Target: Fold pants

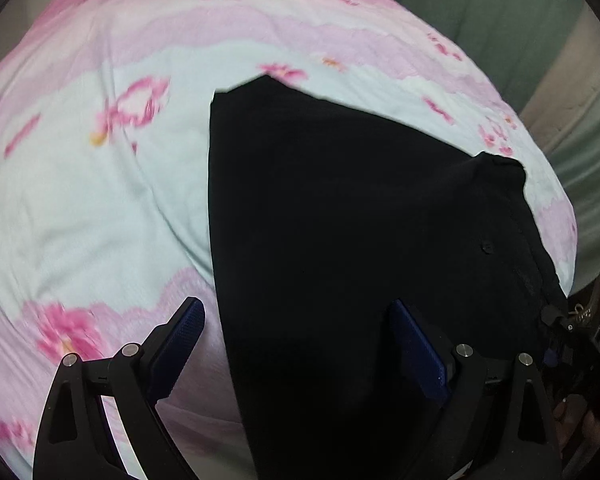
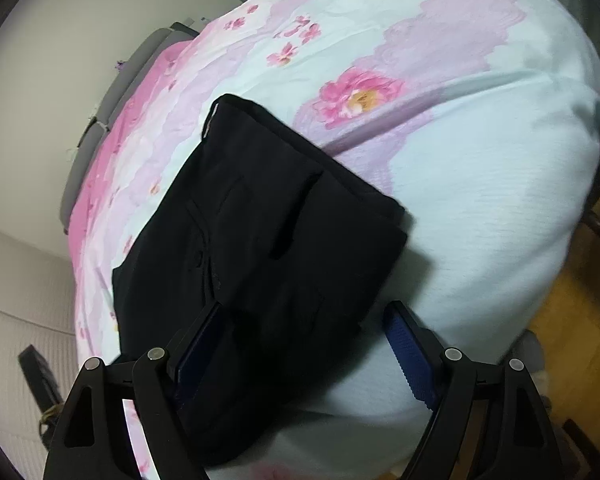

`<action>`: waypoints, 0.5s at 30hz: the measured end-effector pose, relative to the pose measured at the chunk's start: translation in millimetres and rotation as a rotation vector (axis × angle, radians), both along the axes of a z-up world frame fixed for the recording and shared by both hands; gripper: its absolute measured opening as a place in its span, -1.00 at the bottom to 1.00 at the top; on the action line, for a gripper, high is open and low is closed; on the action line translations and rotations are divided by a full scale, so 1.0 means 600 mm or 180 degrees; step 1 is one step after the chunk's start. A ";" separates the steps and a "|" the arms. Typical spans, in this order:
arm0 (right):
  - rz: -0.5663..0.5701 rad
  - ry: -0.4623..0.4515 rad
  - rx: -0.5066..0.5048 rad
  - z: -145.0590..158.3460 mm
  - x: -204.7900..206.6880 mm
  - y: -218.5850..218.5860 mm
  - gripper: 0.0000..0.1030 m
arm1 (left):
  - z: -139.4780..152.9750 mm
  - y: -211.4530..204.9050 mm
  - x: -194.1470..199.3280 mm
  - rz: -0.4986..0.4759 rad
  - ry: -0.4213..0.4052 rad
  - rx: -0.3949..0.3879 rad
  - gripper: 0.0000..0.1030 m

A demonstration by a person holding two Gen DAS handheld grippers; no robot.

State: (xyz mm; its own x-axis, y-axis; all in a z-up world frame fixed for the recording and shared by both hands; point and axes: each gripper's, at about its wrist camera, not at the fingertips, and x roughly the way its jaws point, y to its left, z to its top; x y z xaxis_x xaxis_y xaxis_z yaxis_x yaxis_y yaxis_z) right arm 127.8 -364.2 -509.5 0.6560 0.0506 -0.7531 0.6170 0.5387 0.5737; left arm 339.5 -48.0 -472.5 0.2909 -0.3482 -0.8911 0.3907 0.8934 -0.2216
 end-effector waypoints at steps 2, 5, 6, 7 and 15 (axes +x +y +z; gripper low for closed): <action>0.0065 -0.0046 0.0042 -0.006 0.010 0.001 0.60 | -0.011 0.000 0.000 0.0077 0.0083 -0.0023 0.84; 0.0181 -0.0113 0.0126 -0.015 0.030 0.007 0.69 | -0.023 0.002 0.001 0.0195 0.0230 -0.0139 0.84; 0.0197 -0.0125 0.0132 -0.018 0.035 0.008 0.71 | -0.028 0.002 0.002 0.0243 0.0294 -0.0190 0.84; 0.0212 -0.0135 0.0156 -0.022 0.040 0.007 0.72 | -0.032 0.003 0.003 0.0277 0.0340 -0.0233 0.83; 0.0272 -0.0326 0.0512 -0.031 0.042 0.001 0.72 | -0.038 -0.013 -0.009 0.0335 0.0361 -0.0352 0.76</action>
